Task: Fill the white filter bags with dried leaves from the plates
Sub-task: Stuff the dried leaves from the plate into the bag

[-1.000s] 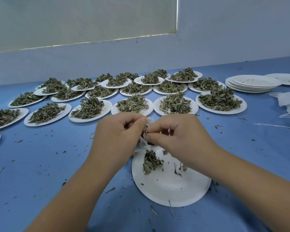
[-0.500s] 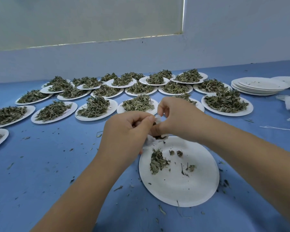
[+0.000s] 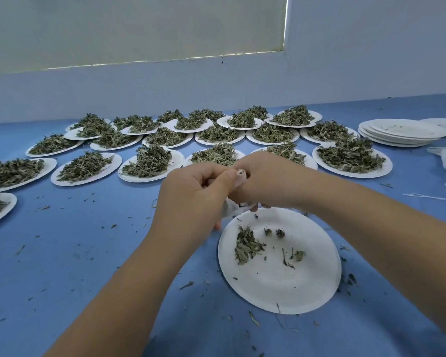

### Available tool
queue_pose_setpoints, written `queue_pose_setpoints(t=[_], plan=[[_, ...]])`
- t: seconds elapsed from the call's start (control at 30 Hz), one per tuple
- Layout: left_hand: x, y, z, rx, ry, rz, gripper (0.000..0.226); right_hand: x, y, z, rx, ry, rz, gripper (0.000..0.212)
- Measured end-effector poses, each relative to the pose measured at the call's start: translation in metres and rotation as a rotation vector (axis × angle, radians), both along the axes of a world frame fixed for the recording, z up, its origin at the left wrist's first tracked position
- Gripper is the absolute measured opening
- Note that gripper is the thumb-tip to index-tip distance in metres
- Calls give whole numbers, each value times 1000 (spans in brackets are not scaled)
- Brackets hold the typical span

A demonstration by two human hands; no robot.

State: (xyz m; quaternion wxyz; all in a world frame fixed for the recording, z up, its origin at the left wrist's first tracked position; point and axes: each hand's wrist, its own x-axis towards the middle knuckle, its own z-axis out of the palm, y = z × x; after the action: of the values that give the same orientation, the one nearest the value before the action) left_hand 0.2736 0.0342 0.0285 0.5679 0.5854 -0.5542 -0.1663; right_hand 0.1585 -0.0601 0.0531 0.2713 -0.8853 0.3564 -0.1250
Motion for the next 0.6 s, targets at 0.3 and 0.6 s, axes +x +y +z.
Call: queue_pose_setpoints(t=[0.3, 0.6], plan=[[1, -1, -3, 19, -80, 47, 19, -65, 0, -19, 12, -98, 133, 30], [-2, 0, -4, 0, -151, 64, 18, -75, 10, -41, -250, 238, 283, 33]])
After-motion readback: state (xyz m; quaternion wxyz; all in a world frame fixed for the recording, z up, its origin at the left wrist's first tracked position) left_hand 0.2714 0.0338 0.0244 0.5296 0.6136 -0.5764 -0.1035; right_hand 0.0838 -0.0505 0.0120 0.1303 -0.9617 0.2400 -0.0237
